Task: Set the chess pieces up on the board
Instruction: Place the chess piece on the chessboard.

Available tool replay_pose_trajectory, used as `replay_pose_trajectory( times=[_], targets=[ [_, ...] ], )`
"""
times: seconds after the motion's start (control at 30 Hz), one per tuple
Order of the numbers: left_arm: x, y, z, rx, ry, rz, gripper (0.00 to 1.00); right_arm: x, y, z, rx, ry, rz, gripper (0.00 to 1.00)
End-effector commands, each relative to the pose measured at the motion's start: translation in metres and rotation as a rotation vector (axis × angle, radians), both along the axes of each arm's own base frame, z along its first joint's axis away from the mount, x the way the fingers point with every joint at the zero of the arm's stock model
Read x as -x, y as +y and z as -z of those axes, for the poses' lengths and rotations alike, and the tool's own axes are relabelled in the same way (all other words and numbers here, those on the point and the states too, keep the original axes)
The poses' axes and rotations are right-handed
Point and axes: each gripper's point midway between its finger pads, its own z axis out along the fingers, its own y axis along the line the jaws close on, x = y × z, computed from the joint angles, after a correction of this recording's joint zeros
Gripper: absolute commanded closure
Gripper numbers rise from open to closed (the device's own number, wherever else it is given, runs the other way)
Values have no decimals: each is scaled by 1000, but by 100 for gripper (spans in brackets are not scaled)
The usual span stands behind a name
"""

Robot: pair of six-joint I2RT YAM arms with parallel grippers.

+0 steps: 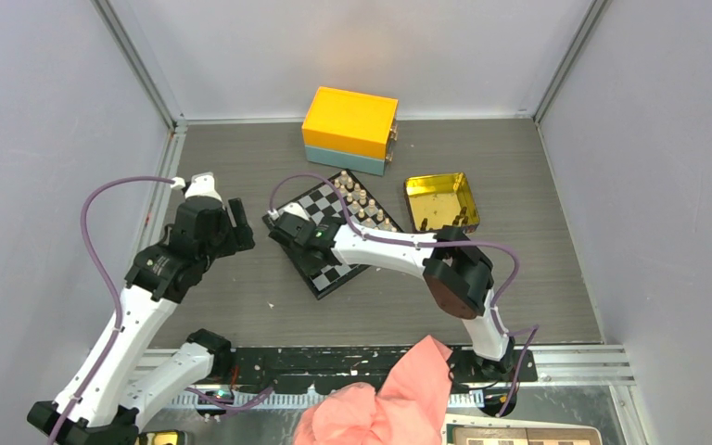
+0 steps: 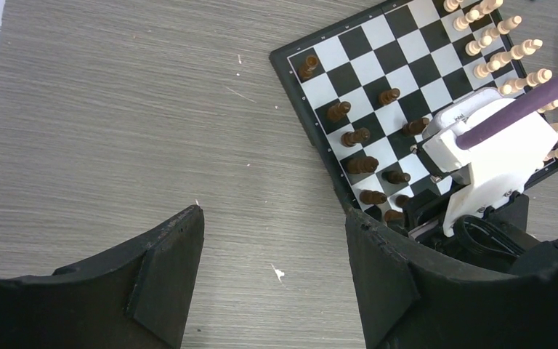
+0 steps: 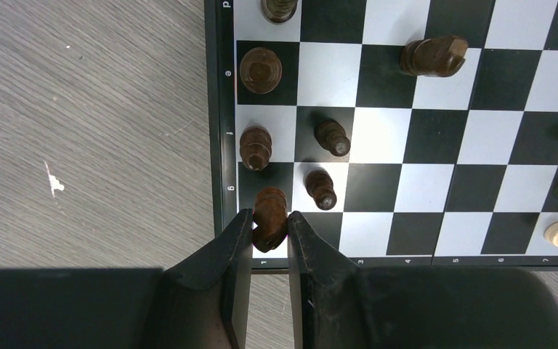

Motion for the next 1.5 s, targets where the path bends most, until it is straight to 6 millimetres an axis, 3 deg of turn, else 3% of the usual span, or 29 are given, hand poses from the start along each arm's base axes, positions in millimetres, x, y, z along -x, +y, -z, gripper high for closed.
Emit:
replay_pose_trajectory(
  times=[0.0,0.4,1.2,1.27,1.37,1.47],
  targets=[
    [-9,1,-9,10,-47,-25,28,-3,8,3,-37,-9,-7,99],
    [-11,0,-6,5,-37,-19,28,-3,7,15,-40,2,-3,99],
    [-15,-2,-2,-4,-26,-13,28,-3,9,18,-49,12,-7,99],
    [-15,-2,-2,-4,-24,-14,28,-3,9,18,-47,14,-7,95],
    [-16,-2,-2,-5,-25,-13,27,-3,9,17,-52,17,-11,79],
    [-17,-3,-2,-5,-23,-11,25,-2,9,16,-53,17,-16,69]
  ],
)
